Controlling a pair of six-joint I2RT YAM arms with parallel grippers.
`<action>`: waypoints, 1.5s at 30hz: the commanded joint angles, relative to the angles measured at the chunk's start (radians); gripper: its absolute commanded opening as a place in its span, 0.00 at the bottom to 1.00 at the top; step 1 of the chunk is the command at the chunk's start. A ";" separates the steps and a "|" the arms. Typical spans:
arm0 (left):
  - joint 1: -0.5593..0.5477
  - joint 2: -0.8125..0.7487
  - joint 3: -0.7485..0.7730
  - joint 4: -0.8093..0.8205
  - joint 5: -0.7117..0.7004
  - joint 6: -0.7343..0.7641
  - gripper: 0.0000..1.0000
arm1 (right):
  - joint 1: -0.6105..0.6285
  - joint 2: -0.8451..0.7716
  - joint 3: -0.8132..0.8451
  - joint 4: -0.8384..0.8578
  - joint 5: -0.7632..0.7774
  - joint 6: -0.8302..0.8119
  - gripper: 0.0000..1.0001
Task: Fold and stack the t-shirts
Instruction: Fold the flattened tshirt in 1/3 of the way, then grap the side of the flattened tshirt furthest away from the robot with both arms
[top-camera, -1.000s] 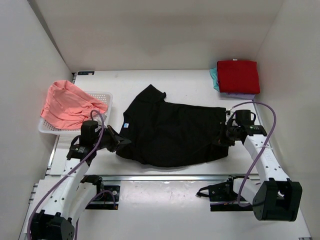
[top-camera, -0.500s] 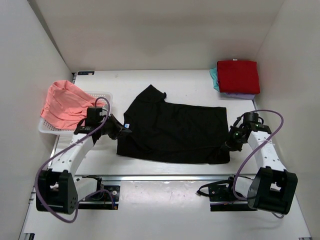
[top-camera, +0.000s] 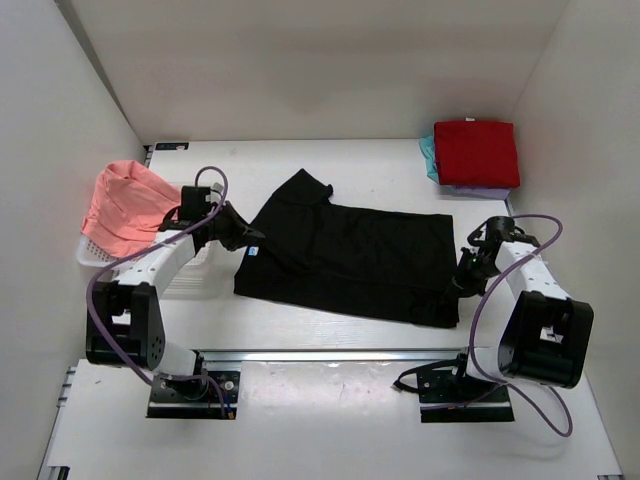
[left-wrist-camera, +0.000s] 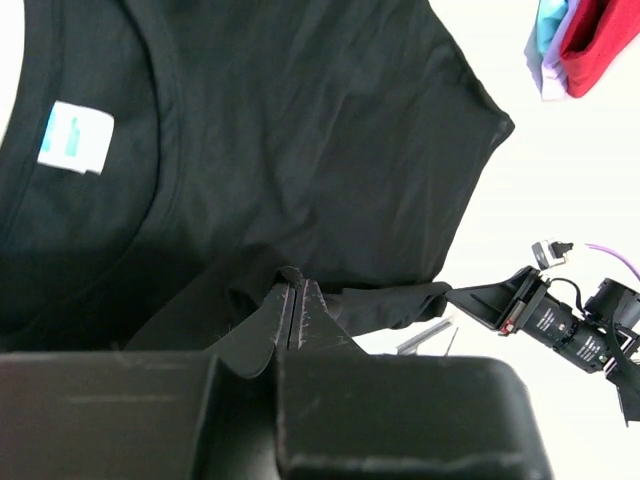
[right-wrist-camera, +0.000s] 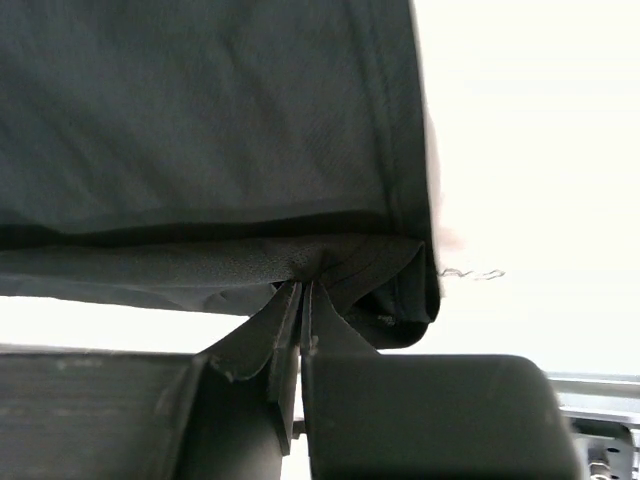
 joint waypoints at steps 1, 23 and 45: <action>-0.003 0.036 0.056 0.045 -0.008 0.005 0.00 | -0.012 0.030 0.059 -0.003 0.038 -0.012 0.01; -0.044 0.664 0.923 -0.098 -0.100 0.001 0.42 | 0.020 0.244 0.334 0.149 0.049 0.050 0.50; -0.120 1.234 1.576 -0.471 -0.432 0.200 0.49 | 0.084 0.370 0.450 0.181 0.101 0.056 0.59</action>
